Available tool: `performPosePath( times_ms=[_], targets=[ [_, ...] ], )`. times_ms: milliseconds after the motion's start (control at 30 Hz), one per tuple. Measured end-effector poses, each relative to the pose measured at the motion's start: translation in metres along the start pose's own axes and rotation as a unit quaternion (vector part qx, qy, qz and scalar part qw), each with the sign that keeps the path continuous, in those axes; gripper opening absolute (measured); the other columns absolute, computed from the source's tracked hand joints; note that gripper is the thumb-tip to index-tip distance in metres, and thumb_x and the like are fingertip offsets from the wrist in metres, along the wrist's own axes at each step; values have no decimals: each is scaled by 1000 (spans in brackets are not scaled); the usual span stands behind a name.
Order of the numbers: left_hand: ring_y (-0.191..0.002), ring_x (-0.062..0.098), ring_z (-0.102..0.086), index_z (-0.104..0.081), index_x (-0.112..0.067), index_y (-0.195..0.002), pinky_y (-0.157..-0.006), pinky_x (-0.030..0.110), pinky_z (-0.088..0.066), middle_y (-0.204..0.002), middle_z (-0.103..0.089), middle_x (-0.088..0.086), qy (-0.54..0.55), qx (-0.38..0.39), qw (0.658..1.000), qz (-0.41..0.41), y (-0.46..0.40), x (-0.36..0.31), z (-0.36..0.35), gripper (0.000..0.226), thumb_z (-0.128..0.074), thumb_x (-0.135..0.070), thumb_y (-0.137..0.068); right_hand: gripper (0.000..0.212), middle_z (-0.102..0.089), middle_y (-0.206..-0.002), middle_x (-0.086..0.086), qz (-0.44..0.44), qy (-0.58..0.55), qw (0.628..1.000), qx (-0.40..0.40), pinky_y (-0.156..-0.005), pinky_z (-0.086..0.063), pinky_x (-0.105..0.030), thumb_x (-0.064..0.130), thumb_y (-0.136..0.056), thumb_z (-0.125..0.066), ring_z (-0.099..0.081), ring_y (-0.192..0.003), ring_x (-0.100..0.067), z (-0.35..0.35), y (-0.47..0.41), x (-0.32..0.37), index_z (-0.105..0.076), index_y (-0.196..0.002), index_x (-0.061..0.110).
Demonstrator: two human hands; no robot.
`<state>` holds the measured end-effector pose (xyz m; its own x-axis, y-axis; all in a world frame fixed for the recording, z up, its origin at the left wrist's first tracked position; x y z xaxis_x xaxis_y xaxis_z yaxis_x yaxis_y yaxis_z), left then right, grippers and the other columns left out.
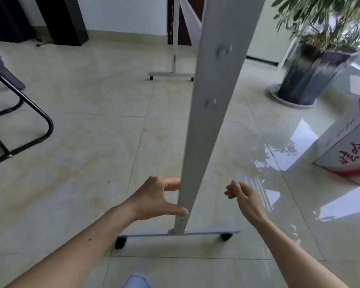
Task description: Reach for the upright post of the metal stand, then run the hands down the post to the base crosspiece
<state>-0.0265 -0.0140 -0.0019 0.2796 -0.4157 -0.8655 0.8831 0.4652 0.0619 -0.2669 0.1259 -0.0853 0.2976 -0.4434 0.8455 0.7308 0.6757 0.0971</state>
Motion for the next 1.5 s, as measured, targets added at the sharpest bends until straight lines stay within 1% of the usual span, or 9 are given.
performPosePath(
  times_ms=[133, 233, 367, 467, 667, 967, 1200, 1333, 1500],
  targets=[
    [-93, -13, -69, -72, -42, -101, -83, 3, -52, -90, -72, -37, -12, -75, 996, -56, -2, 20, -19, 39, -87, -21, -71, 19, -76, -98, -2, -16, 163, 983, 87, -84, -54, -34, 16, -91, -56, -68, -87, -17, -26, -8, -55, -71, -102, 14],
    [-85, -13, -71, -68, -50, -95, -78, 2, -52, -82, -67, -46, 15, -140, 985, -102, 1, 21, -27, 40, -84, -21, -71, 42, -71, -112, -1, -23, 263, 949, 170, -89, -53, -30, 2, -76, -56, -63, -97, -14, -43, -9, -95, -65, -114, 16],
    [-83, -7, -74, -71, -44, -93, -76, 7, -56, -81, -70, -40, 50, -163, 977, -126, 1, 19, -28, 32, -77, -36, -64, 46, -64, -120, -1, -16, 397, 886, 240, -92, -52, -36, 14, -77, -64, -61, -107, -22, -62, -11, -133, -57, -122, 22],
    [-83, -3, -75, -72, -42, -94, -76, 9, -57, -87, -72, -37, 56, -157, 976, -139, 0, 21, -29, 32, -78, -37, -62, 35, -68, -111, -2, 10, 447, 858, 252, -82, -47, -33, 26, -79, -68, -63, -100, -24, -73, -11, -151, -59, -113, 23],
    [-80, -2, -76, -74, -37, -90, -74, 8, -57, -81, -75, -32, 78, -153, 973, -153, -2, 24, -27, 32, -80, -30, -60, 24, -70, -97, -10, 6, 421, 874, 244, -62, -42, -30, 20, -76, -74, -56, -76, -23, -72, -15, -162, -68, -98, 14],
    [-82, 1, -77, -74, -34, -91, -75, 11, -58, -97, -74, -25, 94, -147, 972, -159, -1, 23, -26, 32, -80, -27, -61, 24, -70, -96, -12, -4, 423, 885, 194, -67, -48, -34, 14, -71, -78, -63, -85, -28, -82, -14, -162, -67, -93, 11],
    [-84, 2, -77, -74, -33, -93, -77, 13, -59, -100, -73, -24, 99, -155, 972, -148, -1, 25, -28, 32, -80, -29, -61, 19, -69, -97, -11, 3, 447, 875, 186, -72, -42, -33, 13, -75, -72, -64, -88, -31, -85, -6, -158, -59, -89, 15],
    [-85, 3, -77, -74, -32, -94, -78, 14, -59, -101, -74, -22, 110, -149, 971, -149, -1, 27, -28, 33, -80, -29, -62, 50, -68, -113, -2, 59, 466, 861, 196, -86, -41, -32, 26, -72, -79, -63, -100, -25, -91, -1, -127, -58, -117, 20],
    [-91, 12, -77, -76, -25, -101, -81, 22, -61, -103, -79, -7, 140, -132, 971, -140, 1, 35, -23, 34, -86, -28, -68, 73, -65, -125, 8, 188, 286, 904, 258, -96, -49, -30, 44, -62, -85, -59, -114, -12, -112, 17, -59, -55, -126, 27]
  ],
)
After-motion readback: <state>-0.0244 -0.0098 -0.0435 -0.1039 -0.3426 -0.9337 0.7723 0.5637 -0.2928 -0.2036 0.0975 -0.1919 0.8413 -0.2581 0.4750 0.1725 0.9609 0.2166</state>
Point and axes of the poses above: each hand's wrist, its own y-axis away from the middle knuckle, its own z-axis out of the back of the hand, x = y × z, the point moved 3 cm from there along -y, towards the middle knuckle
